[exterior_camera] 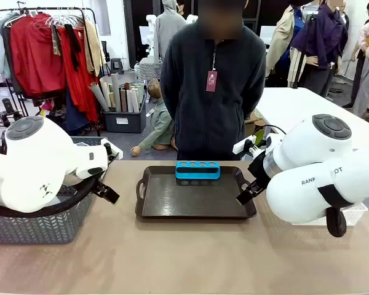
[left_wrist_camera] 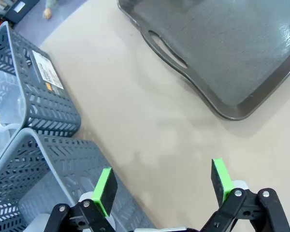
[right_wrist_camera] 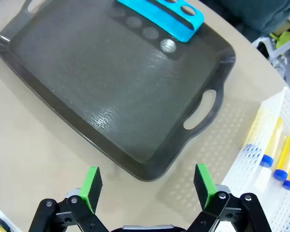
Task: Prepare the laboratory tools.
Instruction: Pick up one Small flask and place it on the Handle tray.
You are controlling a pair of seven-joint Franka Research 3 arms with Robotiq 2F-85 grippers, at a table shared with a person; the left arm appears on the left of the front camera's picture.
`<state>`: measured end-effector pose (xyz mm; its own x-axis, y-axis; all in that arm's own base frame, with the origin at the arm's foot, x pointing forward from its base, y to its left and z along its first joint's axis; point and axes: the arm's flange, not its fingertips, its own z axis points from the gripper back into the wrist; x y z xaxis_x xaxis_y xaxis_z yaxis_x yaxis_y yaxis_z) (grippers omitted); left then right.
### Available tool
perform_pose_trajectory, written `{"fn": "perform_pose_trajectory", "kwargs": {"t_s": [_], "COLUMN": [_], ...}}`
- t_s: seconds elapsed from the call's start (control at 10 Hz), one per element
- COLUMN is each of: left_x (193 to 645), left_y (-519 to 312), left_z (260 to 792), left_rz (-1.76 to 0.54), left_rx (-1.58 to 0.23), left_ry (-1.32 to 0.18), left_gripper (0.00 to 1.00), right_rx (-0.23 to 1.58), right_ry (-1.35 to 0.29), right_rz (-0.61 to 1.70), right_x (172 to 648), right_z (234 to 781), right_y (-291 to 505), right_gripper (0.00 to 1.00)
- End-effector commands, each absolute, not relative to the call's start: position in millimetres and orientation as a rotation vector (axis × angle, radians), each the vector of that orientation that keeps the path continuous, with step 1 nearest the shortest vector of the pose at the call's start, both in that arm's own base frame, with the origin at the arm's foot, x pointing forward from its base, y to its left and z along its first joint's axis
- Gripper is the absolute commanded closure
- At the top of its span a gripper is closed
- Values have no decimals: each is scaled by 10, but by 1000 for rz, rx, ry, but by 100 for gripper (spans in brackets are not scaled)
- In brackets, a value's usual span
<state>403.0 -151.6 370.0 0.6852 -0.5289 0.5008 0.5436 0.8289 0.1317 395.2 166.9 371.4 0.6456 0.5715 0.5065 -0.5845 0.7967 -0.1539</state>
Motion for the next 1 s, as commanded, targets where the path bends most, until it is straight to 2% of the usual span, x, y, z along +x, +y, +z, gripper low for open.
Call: {"fn": "perform_pose_trajectory", "kwargs": {"t_s": [0.0,0.9], "left_x": [4029,4029], "left_y": [-1516,-1516], "left_z": [3701,3701], "left_rz": [-601,-601], "left_rx": [-28,-28], "left_ry": [-552,-552], "left_gripper": [0,0], "right_rx": [24,24], "right_ry": [-568,-568], "right_rz": [658,658], "right_x": [3952,3952], "right_z": [3715,3715], "right_y": [1669,1669], "right_gripper": [0,0]}}
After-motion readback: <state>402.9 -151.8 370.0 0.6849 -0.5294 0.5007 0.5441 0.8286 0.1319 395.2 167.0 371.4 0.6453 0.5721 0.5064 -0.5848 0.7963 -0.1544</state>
